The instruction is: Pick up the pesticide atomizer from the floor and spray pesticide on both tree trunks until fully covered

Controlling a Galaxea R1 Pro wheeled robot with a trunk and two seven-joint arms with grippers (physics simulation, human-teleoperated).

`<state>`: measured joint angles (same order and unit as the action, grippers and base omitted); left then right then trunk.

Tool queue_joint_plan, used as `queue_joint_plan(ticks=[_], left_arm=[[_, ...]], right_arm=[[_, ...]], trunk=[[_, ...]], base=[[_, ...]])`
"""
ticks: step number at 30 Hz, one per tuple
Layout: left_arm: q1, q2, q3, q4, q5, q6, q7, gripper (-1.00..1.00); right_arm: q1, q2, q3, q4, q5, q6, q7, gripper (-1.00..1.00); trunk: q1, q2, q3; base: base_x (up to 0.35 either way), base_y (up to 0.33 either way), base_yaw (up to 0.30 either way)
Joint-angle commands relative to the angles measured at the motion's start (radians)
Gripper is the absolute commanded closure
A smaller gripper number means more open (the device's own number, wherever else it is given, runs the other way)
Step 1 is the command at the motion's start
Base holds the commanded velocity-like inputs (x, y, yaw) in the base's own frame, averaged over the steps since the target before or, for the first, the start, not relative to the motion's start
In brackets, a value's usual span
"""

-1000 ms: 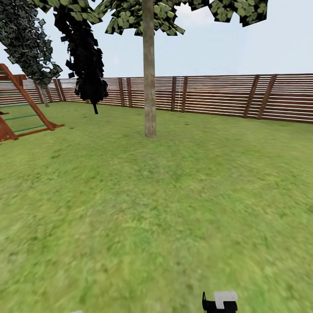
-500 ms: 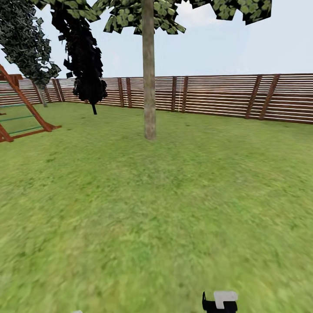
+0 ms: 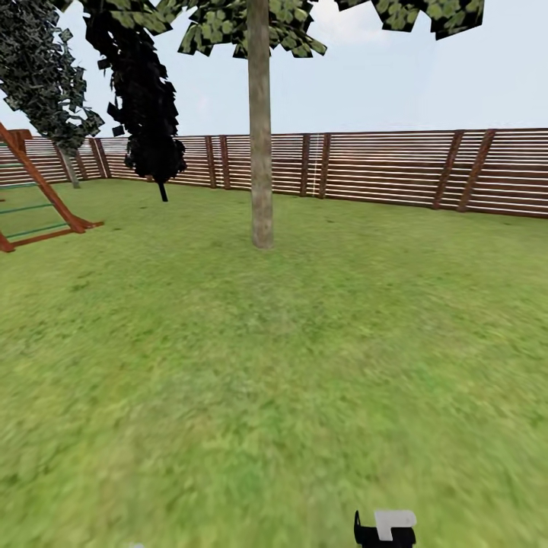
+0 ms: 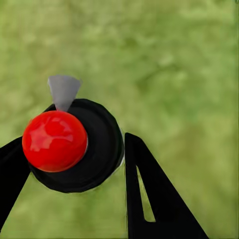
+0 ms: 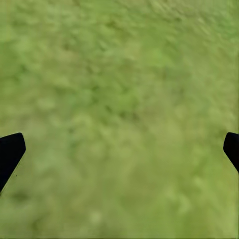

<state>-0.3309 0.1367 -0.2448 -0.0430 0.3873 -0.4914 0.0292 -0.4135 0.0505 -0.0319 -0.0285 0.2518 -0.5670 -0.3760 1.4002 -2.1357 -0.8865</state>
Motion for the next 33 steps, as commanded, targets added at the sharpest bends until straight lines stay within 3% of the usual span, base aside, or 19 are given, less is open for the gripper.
queue_joint_plan(ticks=[1, 33], left_arm=[[0.0, 0.0, -0.008, 0.0, 0.005, -0.003, 0.003, 1.0], [0.0, 0.001, -0.008, 0.0, 0.005, -0.003, 0.003, 1.0]], right_arm=[[-0.001, 0.0, -0.003, 0.001, 0.01, -0.001, -0.007, -1.0], [-0.001, -0.003, -0.002, 0.001, 0.015, 0.001, -0.007, -1.0]], trunk=[[0.0, 0.0, -0.001], [0.0, 0.0, -0.001]], base=[[0.338, 0.0, 0.0], [0.338, 0.0, 0.0]])
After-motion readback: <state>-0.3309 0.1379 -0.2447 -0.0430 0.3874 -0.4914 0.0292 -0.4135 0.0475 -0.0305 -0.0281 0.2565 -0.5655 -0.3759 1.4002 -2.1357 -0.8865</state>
